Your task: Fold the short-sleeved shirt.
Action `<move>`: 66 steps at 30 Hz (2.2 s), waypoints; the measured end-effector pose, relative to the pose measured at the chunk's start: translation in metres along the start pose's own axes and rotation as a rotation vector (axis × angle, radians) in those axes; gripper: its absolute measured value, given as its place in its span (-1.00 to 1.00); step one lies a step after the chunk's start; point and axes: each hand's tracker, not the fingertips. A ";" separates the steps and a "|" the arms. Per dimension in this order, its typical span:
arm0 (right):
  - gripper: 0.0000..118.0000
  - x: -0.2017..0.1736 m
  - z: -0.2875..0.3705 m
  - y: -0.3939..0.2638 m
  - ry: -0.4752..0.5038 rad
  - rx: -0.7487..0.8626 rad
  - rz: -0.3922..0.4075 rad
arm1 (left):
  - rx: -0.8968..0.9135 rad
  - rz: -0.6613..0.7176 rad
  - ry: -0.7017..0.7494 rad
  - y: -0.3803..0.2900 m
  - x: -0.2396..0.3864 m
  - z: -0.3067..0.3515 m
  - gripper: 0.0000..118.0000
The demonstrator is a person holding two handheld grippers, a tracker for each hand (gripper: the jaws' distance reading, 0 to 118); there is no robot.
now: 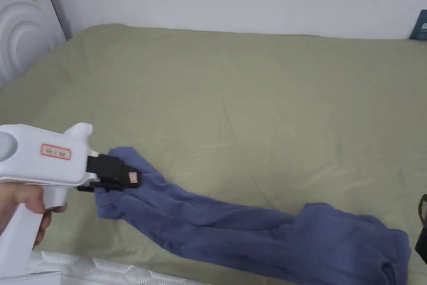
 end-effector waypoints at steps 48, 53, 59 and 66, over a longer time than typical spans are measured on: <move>-0.98 0.004 -0.017 -0.017 0.025 -0.118 -0.015 | -0.135 -0.015 -0.199 -0.047 0.047 -0.156 -1.00; -0.98 -0.007 -0.022 -0.014 0.045 -0.113 -0.004 | -0.056 0.047 -0.110 -0.020 -0.007 -0.100 -1.00; -0.98 -0.017 -0.026 -0.011 0.058 -0.113 0.005 | -0.184 0.067 -0.097 -0.019 -0.037 -0.113 0.99; -0.98 -0.023 -0.031 -0.010 0.069 -0.129 0.032 | -0.253 0.163 -0.284 -0.016 -0.047 -0.162 0.81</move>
